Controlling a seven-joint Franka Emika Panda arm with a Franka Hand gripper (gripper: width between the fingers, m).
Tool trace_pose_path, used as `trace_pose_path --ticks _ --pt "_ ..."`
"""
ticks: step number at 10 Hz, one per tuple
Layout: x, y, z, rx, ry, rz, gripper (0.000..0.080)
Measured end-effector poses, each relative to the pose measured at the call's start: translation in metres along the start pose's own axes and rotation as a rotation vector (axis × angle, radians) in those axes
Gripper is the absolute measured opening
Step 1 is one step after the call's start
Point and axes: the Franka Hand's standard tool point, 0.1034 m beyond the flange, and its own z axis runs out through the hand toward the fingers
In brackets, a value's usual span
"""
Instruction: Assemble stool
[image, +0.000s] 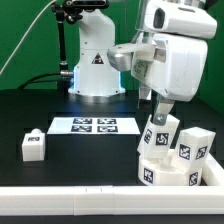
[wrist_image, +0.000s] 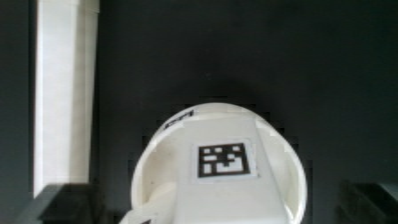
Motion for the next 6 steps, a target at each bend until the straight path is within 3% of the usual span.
trace_pose_path --ticks 6 --pt "0.012 -0.004 0.012 0.007 -0.005 -0.014 0.0649"
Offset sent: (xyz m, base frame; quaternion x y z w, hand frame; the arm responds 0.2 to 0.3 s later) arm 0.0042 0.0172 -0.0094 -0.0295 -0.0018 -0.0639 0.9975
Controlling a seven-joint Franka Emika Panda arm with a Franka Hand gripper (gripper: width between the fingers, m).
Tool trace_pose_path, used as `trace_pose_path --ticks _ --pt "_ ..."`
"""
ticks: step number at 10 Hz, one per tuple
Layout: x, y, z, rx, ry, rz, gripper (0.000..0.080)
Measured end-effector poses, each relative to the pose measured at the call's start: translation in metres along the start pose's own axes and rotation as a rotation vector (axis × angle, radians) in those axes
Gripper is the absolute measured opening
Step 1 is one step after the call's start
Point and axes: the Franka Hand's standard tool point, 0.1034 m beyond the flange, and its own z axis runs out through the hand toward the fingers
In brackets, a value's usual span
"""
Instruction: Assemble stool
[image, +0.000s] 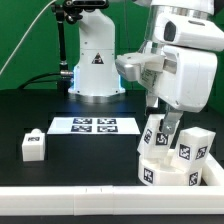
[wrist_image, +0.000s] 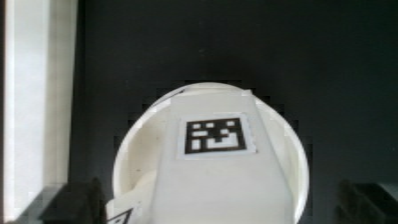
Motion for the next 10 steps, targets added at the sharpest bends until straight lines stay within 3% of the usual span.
trace_pose_path --ticks 2,7,10 --pt "-0.0011 -0.0006 0.0015 0.003 -0.001 0.005 0.0372" --pt "-0.0033 -0.0009 0.002 0.004 -0.001 0.07 0.0337" --pt "-0.0034 -0.0015 0.0026 0.007 0.001 0.318 0.0337"
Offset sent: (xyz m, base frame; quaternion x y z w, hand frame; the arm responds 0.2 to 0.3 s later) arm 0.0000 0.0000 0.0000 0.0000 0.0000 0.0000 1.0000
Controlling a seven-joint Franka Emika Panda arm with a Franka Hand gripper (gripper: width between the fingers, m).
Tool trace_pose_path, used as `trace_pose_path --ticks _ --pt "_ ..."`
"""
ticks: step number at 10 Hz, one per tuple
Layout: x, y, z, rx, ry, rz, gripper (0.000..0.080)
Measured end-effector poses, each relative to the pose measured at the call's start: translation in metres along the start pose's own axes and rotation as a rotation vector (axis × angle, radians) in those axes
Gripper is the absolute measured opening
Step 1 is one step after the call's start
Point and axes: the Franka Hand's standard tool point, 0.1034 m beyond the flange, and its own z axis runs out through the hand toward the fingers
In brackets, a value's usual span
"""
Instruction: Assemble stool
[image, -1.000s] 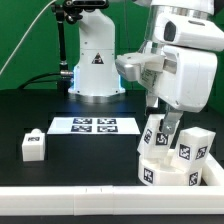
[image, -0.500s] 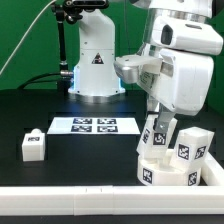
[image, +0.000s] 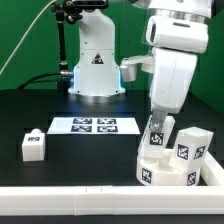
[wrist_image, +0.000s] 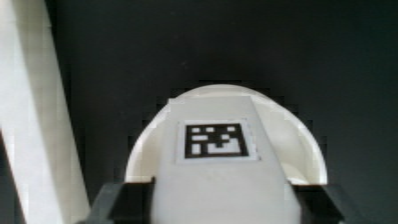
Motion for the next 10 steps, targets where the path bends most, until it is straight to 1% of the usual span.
trace_pose_path --ticks 1,2,5,7,10 --pt "-0.0012 0.0002 0.0003 0.001 0.0 0.124 0.0338" --pt "-0.0011 0.0001 0.0003 0.001 0.0 0.185 0.0338" --pt "-0.0008 -0.0002 0.0001 0.006 0.001 0.483 0.0338" --pt "-0.0005 -0.0002 0.0 0.006 0.001 0.577 0.0338" --pt "-0.0008 -0.0004 0.0001 0.011 0.002 0.804 0.0338"
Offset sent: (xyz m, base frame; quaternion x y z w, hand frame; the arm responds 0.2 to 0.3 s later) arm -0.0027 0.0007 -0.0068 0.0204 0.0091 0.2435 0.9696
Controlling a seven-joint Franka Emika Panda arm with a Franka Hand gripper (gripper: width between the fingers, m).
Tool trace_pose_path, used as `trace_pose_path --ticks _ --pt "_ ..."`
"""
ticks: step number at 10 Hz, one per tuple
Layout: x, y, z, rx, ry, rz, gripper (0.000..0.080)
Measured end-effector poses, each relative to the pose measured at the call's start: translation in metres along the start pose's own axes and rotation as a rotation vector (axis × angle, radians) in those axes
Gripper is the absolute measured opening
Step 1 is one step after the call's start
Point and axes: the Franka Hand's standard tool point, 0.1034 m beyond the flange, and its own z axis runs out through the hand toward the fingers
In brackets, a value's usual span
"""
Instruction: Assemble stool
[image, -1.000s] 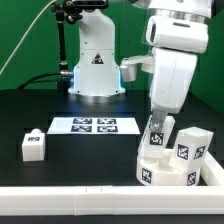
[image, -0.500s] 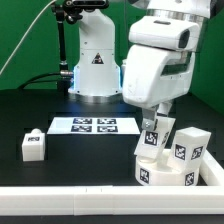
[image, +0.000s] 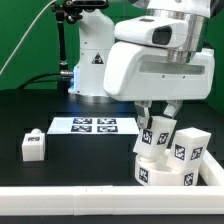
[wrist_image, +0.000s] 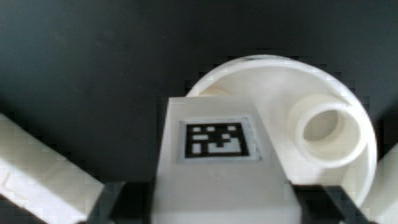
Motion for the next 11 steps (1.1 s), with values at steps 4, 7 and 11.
trace_pose_path --ticks 4,7,11 --pt "-0.0035 0.0003 0.0011 0.084 -0.001 0.408 0.0338" --pt "-0.0011 -0.0021 0.0007 0.117 0.002 0.668 0.0338" --pt "-0.0001 -0.0039 0.0005 0.124 -0.012 0.917 0.0338"
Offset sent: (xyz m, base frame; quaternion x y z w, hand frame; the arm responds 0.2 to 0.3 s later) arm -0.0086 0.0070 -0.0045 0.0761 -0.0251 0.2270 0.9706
